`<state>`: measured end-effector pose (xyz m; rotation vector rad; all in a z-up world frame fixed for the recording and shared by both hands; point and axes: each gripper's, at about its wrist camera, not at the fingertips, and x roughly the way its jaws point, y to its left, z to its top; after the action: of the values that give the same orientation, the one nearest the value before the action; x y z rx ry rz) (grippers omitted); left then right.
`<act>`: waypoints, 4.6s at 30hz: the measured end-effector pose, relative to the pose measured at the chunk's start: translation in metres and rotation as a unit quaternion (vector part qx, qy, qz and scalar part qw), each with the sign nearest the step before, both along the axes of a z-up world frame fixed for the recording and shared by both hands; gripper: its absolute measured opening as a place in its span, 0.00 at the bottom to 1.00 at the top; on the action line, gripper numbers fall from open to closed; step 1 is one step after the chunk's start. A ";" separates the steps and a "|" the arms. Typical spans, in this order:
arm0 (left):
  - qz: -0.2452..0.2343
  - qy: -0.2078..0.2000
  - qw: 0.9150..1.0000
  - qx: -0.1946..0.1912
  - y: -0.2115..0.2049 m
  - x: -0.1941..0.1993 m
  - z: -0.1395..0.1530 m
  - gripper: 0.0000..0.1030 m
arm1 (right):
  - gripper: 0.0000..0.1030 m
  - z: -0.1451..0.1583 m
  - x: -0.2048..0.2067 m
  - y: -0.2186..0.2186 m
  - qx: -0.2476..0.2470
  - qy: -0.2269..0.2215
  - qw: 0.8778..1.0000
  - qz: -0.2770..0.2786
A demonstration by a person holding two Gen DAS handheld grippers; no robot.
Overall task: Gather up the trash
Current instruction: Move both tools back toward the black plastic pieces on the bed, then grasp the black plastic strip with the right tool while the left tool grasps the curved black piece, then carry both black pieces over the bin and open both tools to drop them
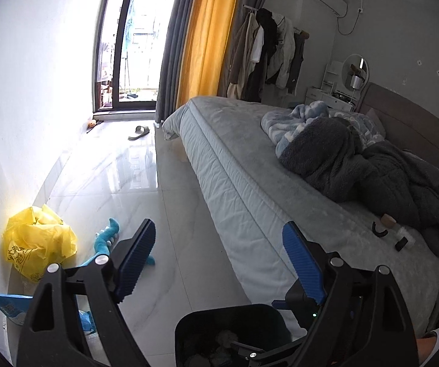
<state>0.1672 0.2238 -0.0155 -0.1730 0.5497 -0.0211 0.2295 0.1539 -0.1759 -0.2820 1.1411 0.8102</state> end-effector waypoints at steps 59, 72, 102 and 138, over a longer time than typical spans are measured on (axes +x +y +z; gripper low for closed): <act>-0.118 0.010 0.992 -0.035 -0.211 0.074 -0.018 0.86 | 0.93 0.076 0.040 -0.312 -0.004 -0.185 0.962 -0.203; -0.136 0.018 0.990 -0.029 -0.256 0.088 -0.029 0.86 | 0.60 0.061 0.043 -0.348 -0.006 -0.154 0.965 -0.212; -0.193 0.089 0.977 -0.014 -0.330 0.134 -0.085 0.86 | 0.09 0.072 0.055 -0.412 0.134 -0.109 0.960 -0.222; -0.236 0.128 0.963 0.013 -0.314 0.085 -0.085 0.45 | 0.09 0.110 0.020 -0.407 0.290 -0.026 0.925 -0.246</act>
<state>0.2520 -0.0899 -0.1009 -0.0141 0.8398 -0.4615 0.2498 -0.2527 -0.0655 0.4608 0.8199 0.6466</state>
